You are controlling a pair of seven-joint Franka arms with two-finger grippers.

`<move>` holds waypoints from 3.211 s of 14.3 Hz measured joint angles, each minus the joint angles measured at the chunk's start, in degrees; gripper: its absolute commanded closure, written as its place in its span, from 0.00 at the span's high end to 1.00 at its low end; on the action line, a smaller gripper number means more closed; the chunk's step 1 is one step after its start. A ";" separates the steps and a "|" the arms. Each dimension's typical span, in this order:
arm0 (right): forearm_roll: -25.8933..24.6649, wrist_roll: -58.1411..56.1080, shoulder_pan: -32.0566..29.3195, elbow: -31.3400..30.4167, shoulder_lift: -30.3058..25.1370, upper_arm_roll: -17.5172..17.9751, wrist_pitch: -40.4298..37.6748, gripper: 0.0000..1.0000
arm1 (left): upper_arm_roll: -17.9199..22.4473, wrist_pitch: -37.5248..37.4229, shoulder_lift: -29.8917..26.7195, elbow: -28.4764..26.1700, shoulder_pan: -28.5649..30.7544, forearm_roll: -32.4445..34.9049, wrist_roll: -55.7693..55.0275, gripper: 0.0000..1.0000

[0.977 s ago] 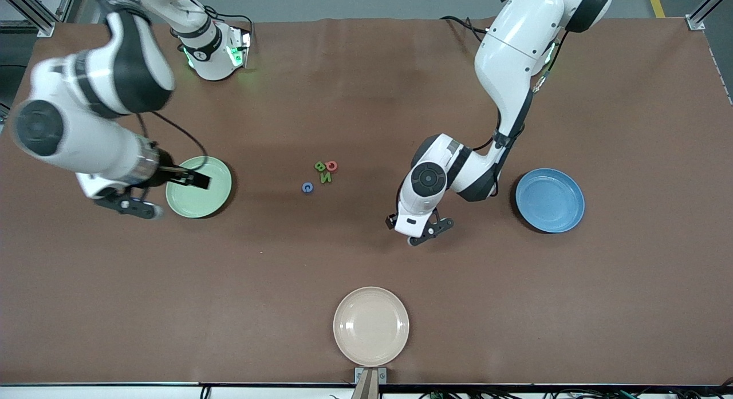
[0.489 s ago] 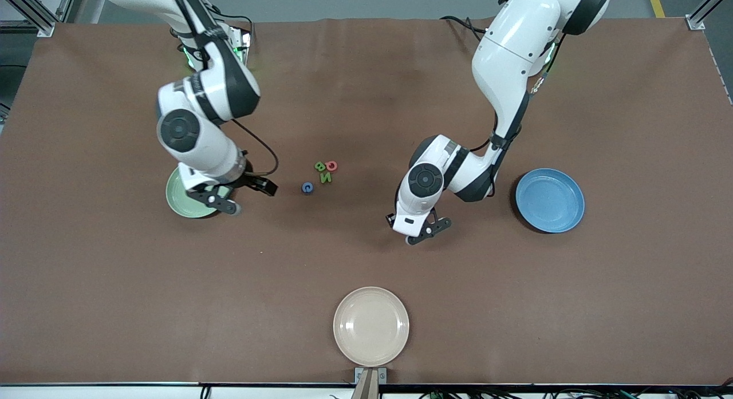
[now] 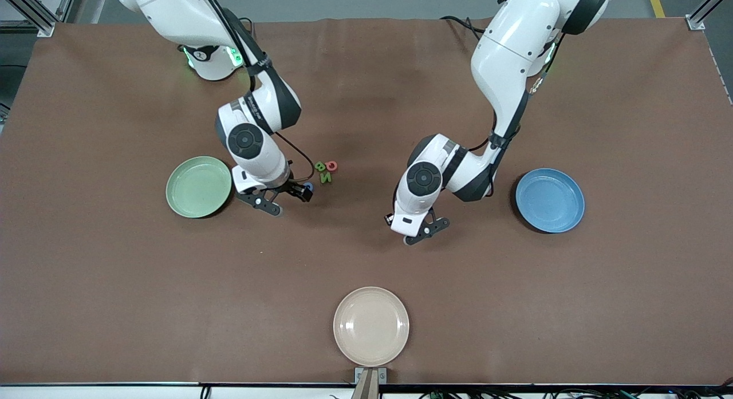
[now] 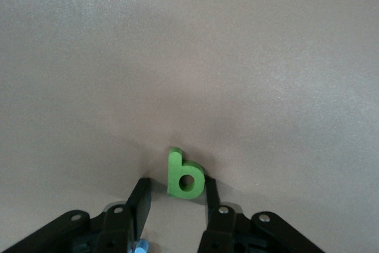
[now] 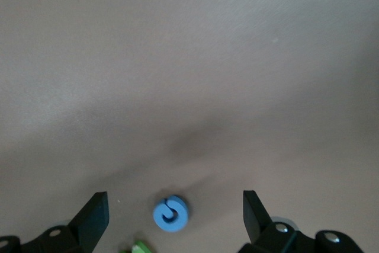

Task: Sort upper and lower case letters into plates

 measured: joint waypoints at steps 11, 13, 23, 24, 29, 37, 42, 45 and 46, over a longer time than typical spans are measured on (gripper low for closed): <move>0.00 5.29 3.41 -3.48 3.58 -0.01 7.16 0.62 | 0.36 0.40 -1.16 0.71 0.26 2.00 0.19 0.08; 0.00 6.19 3.61 -3.42 3.45 -0.02 7.42 0.58 | 0.43 -3.80 -3.82 0.67 1.03 2.67 2.10 0.08; -0.01 8.05 4.33 -3.35 3.11 -0.10 7.30 0.01 | 0.79 -9.21 -29.04 -28.36 17.67 8.87 28.45 0.08; -0.01 8.04 4.33 -3.34 3.04 -0.17 7.12 0.00 | 0.78 -8.05 -30.20 -31.23 20.06 10.13 31.34 0.08; -0.03 -2.53 -1.16 -6.45 -3.01 -1.70 3.73 0.00 | 0.77 1.81 -31.50 -40.74 30.20 11.03 45.48 0.09; -0.12 -40.19 -24.66 -21.02 -17.66 -2.21 -0.43 0.00 | 0.75 6.60 -28.13 -42.21 35.96 11.64 54.78 0.11; -0.27 -46.18 -28.42 -28.37 -17.53 -1.82 7.07 0.01 | 0.73 7.96 -26.34 -42.20 36.71 13.01 55.06 0.26; -0.36 -46.18 -28.38 -29.05 -16.96 -1.38 7.37 0.08 | 0.56 8.54 -26.28 -42.08 36.70 13.02 55.07 1.00; -0.37 -46.18 -28.38 -29.06 -16.60 -1.37 7.38 0.23 | 0.41 8.66 -26.34 -41.84 36.70 13.02 55.07 1.00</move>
